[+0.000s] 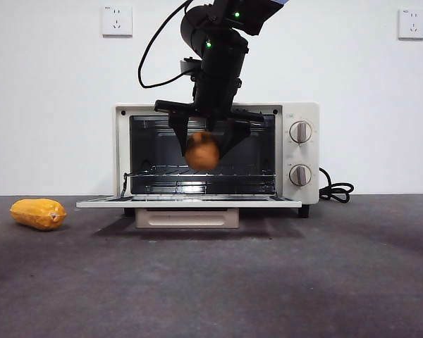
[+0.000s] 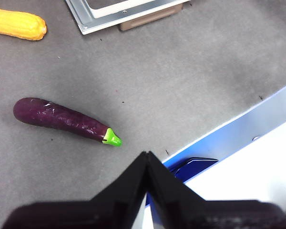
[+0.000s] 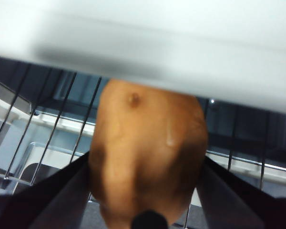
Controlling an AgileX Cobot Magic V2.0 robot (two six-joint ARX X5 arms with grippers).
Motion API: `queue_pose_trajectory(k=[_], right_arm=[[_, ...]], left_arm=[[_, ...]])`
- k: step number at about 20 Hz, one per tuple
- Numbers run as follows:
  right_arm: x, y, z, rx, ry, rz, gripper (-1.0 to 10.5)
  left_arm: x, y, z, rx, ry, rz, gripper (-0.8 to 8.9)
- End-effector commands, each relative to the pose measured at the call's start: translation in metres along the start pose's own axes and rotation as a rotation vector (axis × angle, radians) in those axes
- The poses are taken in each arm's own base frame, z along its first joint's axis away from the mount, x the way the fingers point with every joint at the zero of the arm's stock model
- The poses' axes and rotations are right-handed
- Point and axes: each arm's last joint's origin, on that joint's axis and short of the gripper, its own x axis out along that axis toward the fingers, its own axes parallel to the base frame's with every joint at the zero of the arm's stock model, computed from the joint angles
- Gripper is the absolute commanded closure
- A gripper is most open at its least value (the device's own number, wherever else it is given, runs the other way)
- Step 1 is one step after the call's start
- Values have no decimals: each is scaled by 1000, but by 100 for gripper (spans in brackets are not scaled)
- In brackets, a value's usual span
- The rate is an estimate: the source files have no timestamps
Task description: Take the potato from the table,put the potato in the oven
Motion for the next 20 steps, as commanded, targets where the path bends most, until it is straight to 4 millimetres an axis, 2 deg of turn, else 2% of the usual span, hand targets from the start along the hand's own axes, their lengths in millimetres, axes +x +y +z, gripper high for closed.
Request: queue_pose_trajectory(k=[1, 2, 4, 5, 9, 12, 16, 20], right_arm=[[11, 0, -7, 8, 22, -29, 696], [11, 0, -7, 8, 20, -38, 629], [11, 0, -7, 8, 18, -37, 384], [11, 0, -7, 8, 18, -37, 331], [11, 0, -7, 7, 23, -35, 329], [3, 0, -7, -6, 47, -35, 329], [-24, -1, -9, -41, 129, -54, 329], [-68, 3, -11, -123, 239, 31, 330]], left_arm=[[1, 0, 0, 6, 0, 2, 819], [1, 0, 0, 6, 0, 2, 819], [1, 0, 0, 6, 0, 2, 819], [1, 0, 0, 6, 0, 2, 819], [1, 0, 0, 13, 0, 2, 819], [1, 0, 0, 20, 0, 2, 819], [1, 0, 0, 32, 0, 2, 819], [4, 2, 3, 33, 1, 91, 819]])
